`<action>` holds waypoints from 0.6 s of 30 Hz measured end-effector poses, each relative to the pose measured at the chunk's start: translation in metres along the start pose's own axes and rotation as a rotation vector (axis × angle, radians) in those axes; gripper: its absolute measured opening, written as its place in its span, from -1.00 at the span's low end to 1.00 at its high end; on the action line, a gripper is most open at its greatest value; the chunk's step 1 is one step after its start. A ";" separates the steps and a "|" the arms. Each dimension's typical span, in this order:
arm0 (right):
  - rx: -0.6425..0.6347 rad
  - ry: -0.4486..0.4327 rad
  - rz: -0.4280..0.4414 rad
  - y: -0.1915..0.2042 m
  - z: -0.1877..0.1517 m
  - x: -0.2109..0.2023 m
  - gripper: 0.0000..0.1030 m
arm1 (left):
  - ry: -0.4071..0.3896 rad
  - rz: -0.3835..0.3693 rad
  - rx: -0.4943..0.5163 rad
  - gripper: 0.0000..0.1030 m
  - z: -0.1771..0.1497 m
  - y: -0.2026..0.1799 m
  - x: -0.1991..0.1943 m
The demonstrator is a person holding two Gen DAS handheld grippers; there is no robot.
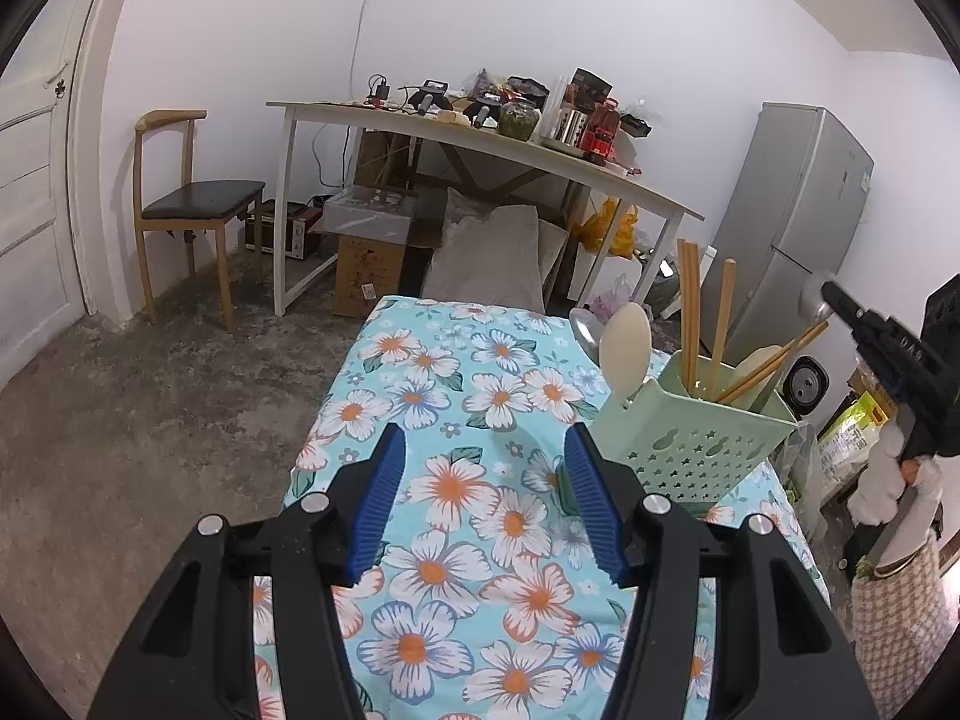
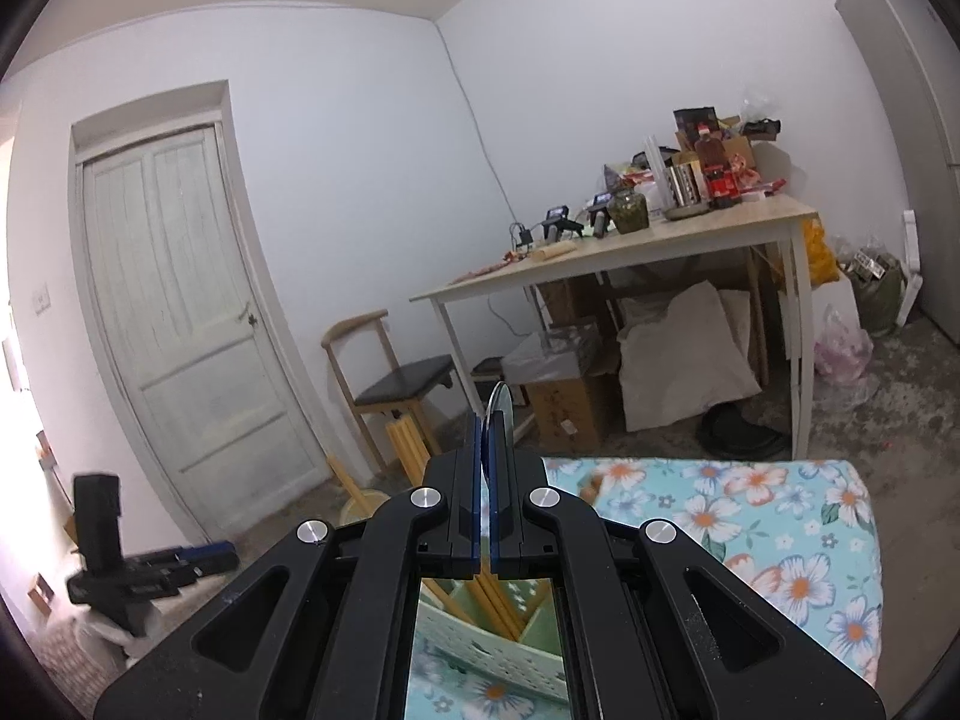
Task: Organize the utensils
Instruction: 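Lower the ladle and spoon into the basket and open both tools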
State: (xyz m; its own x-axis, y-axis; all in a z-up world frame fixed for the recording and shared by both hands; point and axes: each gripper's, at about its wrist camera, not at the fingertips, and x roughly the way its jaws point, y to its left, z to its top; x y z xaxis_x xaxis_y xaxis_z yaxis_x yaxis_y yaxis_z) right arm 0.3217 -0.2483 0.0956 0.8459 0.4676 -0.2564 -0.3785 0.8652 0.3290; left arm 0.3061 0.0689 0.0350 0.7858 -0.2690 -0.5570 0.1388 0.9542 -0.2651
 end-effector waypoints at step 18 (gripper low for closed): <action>0.011 0.053 -0.027 0.020 -0.022 -0.046 -0.23 | -0.032 -0.067 0.049 0.19 -0.014 -0.036 -0.016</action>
State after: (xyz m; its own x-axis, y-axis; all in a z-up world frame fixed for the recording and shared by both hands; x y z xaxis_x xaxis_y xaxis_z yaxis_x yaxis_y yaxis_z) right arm 0.2671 -0.2483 0.0939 0.8345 0.4534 -0.3132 -0.3515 0.8756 0.3313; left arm 0.2800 0.0373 0.0422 0.7923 -0.3289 -0.5140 0.2206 0.9397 -0.2613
